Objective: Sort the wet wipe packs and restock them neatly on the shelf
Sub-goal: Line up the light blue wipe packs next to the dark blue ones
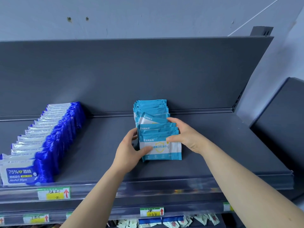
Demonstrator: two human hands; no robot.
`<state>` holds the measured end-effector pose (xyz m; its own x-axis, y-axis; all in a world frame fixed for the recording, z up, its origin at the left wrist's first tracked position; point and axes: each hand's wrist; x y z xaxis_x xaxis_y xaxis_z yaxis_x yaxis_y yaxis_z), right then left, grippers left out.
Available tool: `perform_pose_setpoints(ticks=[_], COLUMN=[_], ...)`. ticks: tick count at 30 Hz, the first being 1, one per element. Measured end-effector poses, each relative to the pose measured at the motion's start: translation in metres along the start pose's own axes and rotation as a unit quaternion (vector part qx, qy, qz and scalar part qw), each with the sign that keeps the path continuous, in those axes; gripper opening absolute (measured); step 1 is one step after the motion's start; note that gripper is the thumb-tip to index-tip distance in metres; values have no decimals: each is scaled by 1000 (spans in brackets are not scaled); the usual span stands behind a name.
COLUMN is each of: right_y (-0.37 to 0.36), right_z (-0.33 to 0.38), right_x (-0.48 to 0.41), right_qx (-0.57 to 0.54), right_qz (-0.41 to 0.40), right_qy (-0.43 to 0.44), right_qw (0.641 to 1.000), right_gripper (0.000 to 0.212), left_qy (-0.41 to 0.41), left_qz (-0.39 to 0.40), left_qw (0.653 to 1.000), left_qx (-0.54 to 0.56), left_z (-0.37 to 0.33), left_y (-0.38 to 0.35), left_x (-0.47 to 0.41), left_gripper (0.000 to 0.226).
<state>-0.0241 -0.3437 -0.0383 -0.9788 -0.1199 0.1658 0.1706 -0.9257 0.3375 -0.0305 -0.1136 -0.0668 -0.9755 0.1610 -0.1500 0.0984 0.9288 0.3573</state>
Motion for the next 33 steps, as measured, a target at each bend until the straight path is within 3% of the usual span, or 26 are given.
perform_pose_setpoints(ticks=[3,6,11,15,18,22,25,27,30,33], right_y=[0,5,8,10,13,12,9,9,10,10], right_z=[2,4,2,-2,-8,-11,-11,-10,-11,-9], right_x=[-6,-7,-3,-1,1,2,6,9,11,10], right_qx=[49,79,91,91,86,106,87,100,114,104], right_qz=[28,27,27,10,11,18,-2,-18,-13,7], right_qy=[-11,-19,-6,1,-18,-44,-25,-6,-10,-8], right_qw=[998,996,996,996,996,993,996,995,993,995], right_gripper=[89,96,86,80,70,79,74,89,116,120], left_qy=[-25,-78,-109,-87,-29,6,-6,0,36,70], left_qz=[22,83,174,161,142,99,66,66,133,173], left_qw=[999,980,915,904,937,991,998,997,989,982], left_qx=[-42,-160,-348,-387,-317,-90,19,48,49,42], left_z=[-3,-14,-39,-46,-36,-22,-16,-13,-6,-5], left_y=[8,15,19,20,24,21,13,11,12,13], left_x=[-7,-23,-52,-57,-49,-35,-24,-18,-17,-21], left_gripper=[104,124,136,135,132,126,109,103,100,84])
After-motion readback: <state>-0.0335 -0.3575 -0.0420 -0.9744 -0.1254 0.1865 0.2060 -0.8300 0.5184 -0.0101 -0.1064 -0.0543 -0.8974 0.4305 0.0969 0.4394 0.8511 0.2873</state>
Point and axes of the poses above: each hand's wrist, its own x-axis away from the middle knuckle, its own y-axis out of the back of the hand, z = x × y, and after that the axes turned 7 degrees about x, right-handed
